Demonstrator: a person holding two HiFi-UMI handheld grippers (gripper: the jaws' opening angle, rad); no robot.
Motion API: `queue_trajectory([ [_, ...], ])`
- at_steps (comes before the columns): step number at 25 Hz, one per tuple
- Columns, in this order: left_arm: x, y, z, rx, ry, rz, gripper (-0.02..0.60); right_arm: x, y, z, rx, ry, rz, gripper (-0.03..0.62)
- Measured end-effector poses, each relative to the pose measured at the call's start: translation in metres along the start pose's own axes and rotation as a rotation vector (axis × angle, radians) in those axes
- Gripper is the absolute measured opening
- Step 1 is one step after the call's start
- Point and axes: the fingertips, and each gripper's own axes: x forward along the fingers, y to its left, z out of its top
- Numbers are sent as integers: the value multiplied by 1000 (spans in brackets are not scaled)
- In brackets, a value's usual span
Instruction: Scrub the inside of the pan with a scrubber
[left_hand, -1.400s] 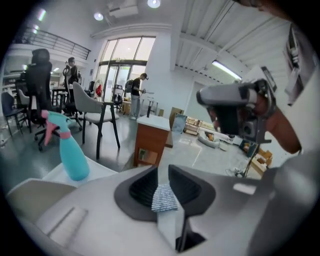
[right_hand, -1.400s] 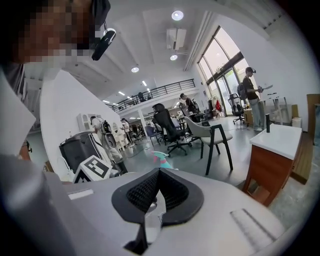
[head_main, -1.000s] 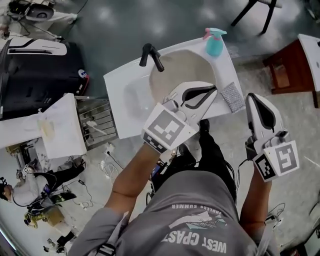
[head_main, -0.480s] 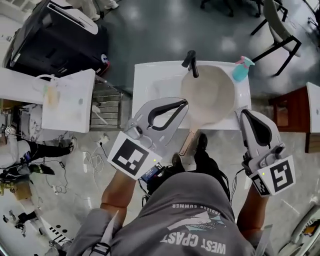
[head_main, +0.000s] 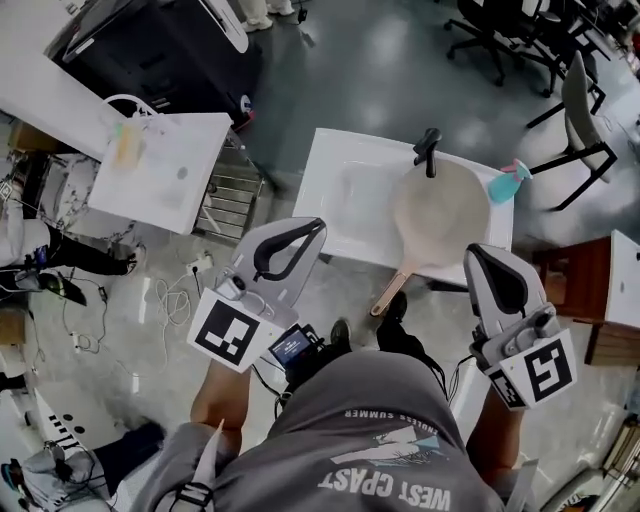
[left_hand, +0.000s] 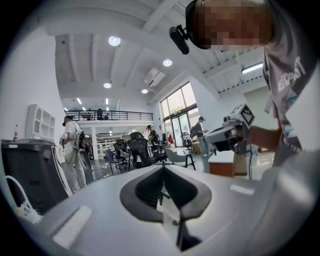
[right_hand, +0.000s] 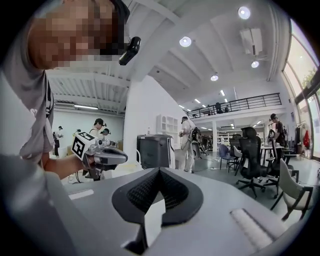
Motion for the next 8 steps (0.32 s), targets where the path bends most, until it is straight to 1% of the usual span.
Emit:
queue_trajectory([
  [4, -34, 12, -6, -16, -9, 50, 2, 11, 31, 11, -27, 4, 45, 0],
  [8, -71, 23, -4, -41, -9, 55, 2, 16, 68, 27, -33, 19, 56, 0],
])
